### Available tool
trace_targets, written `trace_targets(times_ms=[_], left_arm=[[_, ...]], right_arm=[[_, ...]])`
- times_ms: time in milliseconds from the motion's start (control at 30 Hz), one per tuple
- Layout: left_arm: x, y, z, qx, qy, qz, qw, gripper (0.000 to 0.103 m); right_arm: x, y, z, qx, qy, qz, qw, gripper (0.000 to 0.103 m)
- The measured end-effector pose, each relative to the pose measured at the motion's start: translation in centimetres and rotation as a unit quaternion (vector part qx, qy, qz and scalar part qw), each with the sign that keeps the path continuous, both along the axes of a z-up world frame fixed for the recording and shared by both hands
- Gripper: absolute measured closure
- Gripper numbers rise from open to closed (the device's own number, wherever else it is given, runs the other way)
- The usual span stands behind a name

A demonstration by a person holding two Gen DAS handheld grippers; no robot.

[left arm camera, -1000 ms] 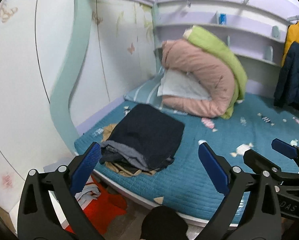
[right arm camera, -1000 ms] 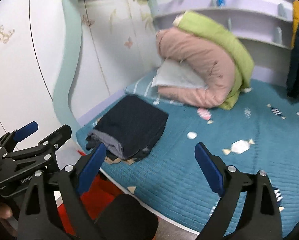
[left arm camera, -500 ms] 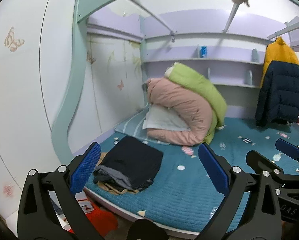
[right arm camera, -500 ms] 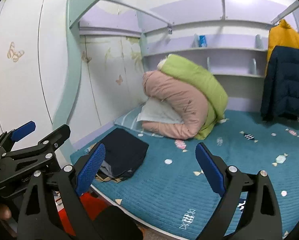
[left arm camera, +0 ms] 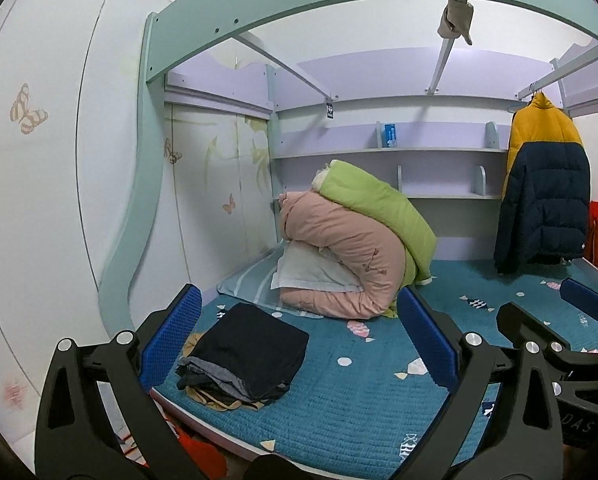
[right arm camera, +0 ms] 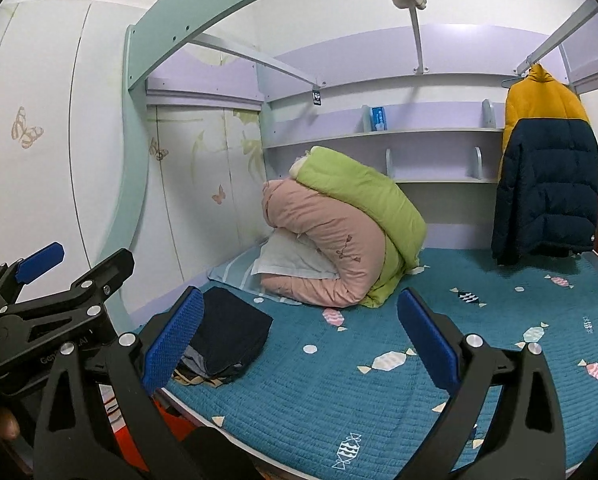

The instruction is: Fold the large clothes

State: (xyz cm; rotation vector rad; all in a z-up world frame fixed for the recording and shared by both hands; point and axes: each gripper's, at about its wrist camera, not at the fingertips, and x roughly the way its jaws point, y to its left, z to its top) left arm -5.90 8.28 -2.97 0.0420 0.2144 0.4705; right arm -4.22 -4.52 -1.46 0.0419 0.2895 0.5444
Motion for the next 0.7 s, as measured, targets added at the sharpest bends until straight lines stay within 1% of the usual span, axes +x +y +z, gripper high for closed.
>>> trace_targets(times_ms=[333,700], left_arm=[[-0.2,-0.5,0.4,0.004,-0.004,-0.004,1.0000,0.005],[-0.5,-0.6,0.4,-0.001,-0.007,-0.008,0.9999,0.005]], right_arm=[[0.0,-0.8,0.2,0.004,-0.002,-0.003,1.000,0.009],[-0.2,-1.2,0.1,0.006,-0.002,-0.007,1.000,0.008]])
